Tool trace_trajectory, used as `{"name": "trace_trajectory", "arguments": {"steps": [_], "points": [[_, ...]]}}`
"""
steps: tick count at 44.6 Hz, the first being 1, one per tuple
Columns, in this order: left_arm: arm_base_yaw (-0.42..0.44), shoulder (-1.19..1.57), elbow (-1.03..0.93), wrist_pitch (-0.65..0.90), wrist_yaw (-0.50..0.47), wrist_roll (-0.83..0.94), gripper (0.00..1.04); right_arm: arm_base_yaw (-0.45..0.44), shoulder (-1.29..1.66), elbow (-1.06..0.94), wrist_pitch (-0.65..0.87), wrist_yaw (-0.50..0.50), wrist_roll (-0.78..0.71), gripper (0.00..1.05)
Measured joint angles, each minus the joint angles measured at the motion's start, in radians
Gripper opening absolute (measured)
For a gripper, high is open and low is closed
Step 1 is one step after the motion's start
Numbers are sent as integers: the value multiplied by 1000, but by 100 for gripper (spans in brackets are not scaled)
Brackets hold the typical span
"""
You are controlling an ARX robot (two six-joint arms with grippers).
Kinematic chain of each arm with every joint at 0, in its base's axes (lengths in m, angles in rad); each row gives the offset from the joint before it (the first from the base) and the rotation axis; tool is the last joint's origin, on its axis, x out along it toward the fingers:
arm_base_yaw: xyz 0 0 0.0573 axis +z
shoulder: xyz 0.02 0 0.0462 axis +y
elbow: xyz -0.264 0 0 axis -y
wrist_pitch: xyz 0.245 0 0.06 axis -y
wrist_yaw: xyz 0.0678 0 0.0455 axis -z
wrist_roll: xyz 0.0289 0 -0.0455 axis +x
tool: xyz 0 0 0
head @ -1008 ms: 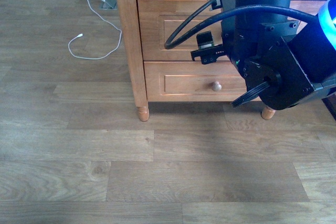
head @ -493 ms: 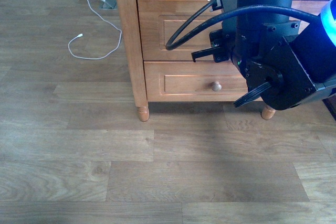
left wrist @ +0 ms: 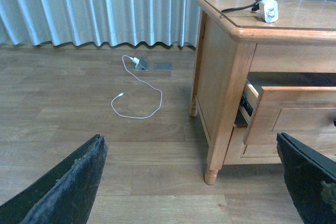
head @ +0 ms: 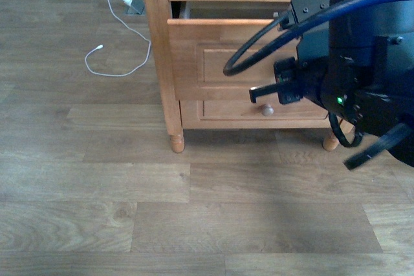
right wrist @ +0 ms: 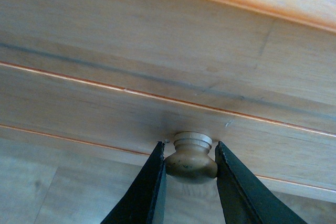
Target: Put charger into drawer
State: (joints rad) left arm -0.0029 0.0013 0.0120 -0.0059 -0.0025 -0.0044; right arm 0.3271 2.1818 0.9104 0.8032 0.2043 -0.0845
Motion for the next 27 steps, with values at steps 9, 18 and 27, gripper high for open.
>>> {"name": "trace_trajectory", "arguments": {"steps": [9, 18, 27], "points": [[0, 0, 0, 0, 0, 0, 99, -12, -238, -282, -83, -108, 18, 22], [0, 0, 0, 0, 0, 0, 99, -35, -420, -465, -143, -202, 17, 22], [0, 0, 0, 0, 0, 0, 99, -70, -607, -550, -197, -154, 44, 54]]}}
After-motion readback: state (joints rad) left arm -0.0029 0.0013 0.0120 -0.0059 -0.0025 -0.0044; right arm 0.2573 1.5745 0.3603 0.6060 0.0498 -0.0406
